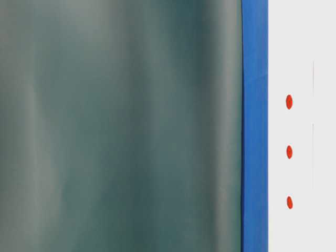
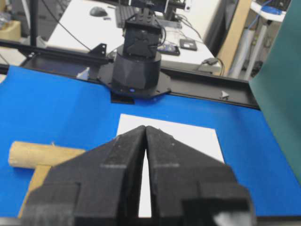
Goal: Hit the mark with a hammer.
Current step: 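Move the right gripper toward the wooden mallet's handle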
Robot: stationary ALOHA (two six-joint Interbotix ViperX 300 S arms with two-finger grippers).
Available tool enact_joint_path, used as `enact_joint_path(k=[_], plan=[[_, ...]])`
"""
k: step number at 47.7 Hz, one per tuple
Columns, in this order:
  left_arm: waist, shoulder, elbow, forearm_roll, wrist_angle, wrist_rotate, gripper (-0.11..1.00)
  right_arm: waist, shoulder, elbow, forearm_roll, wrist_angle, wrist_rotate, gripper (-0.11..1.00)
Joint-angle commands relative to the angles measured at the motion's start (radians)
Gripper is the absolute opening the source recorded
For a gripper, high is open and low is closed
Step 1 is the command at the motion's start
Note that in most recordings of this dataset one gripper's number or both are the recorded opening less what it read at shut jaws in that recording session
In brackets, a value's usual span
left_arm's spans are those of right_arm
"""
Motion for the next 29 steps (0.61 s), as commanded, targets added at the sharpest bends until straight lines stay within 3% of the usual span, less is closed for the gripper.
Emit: enact_joint_path(k=[1,7,16,29], plan=[[-0.005,0.008,-0.014,-0.005,-0.005,-0.002,0.00,0.031,0.017,-0.037,0.002,-0.005,0.008,0.00],[-0.005,0.006,-0.014,-0.005,-0.002,-0.005,0.00,0.107,0.046,-0.071,0.006,0.025,0.028,-0.06],[-0.005,0.009,-0.014,-0.006,0.003,-0.005,0.00,0.224,0.141,-0.132,0.008,0.061,0.077,-0.06],[-0.005,0.009,-0.008,-0.009,0.003,-0.005,0.00,0.262,0.365,-0.198,0.014,0.063,0.144,-0.03]])
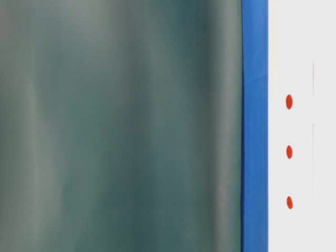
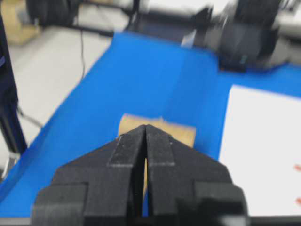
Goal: Hit the mark with a hammer.
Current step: 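Move the right gripper toward the wooden mallet's handle, then close the right gripper around the mallet handle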
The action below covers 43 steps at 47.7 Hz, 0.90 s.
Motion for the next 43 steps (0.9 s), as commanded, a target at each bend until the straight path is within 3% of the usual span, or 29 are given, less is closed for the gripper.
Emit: enact_joint_path(k=[1,9,18,22,43], plan=[[-0.003,0.008,-0.009,-0.002,-0.005,-0.002,0.00,0.000,0.080,-0.043,0.006,-0.003,0.025,-0.01],[-0.003,0.006,-0.006,-0.002,-0.005,-0.002,0.00,0.006,0.236,-0.103,0.017,0.020,0.083,0.22],[-0.003,0.006,-0.003,-0.002,-0.005,-0.002,0.00,0.018,0.403,-0.170,0.026,0.074,0.117,0.76],[-0.003,0.005,0.000,-0.002,-0.005,-0.002,0.00,0.021,0.492,-0.198,0.032,0.041,0.121,0.93],[0.002,0.003,0.015,-0.003,-0.006,-0.002,0.00,0.051,0.850,-0.287,0.147,-0.218,0.121,0.91]])
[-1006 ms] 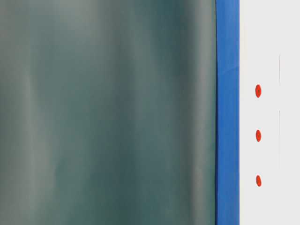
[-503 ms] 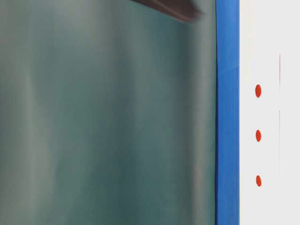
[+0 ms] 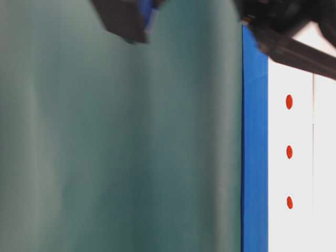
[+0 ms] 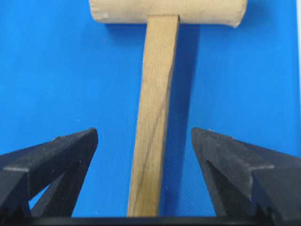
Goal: Hit the mark with a hammer.
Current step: 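Close the right gripper around the mallet handle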
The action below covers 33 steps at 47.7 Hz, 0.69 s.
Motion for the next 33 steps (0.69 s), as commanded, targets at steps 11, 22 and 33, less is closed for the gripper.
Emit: enact_joint_path(k=[11,22,33], plan=[[0.005,0.005,-0.008,-0.002,-0.005,0.000,0.00,0.029,0.104,-0.072,0.026,-0.034,-0.003,0.91],[0.005,0.005,-0.006,-0.002,-0.005,-0.002,0.00,0.021,0.114,-0.064,0.044,-0.037,-0.017,0.89],[0.005,0.005,-0.005,-0.002,-0.005,-0.002,0.00,0.000,0.118,-0.055,0.044,-0.037,-0.048,0.40]])
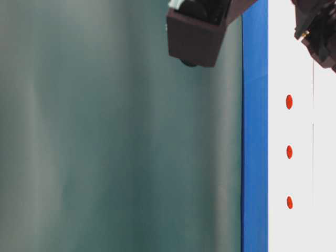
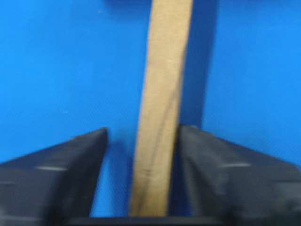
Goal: Hit the mark with a hammer.
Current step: 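Close the right gripper around the mallet handle, then lift the mallet with the right gripper and carry it over the board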
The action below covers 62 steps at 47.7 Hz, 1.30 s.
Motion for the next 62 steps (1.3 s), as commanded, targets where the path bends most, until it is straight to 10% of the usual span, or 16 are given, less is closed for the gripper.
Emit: enact_joint_path(k=[1,7,62], plan=[[0.003,0.005,-0.011,0.000,-0.005,-0.002,0.00,-0.012,-0.009,-0.003,0.003,-0.008,0.000,0.34],[0.003,0.005,-0.011,-0.002,-0.005,-0.002,0.00,-0.017,-0.009,-0.003,0.003,-0.011,-0.002,0.09],[0.002,0.005,-0.006,0.000,0.012,-0.005,0.00,-0.018,-0.445,0.005,0.003,0.166,-0.074,0.09]])
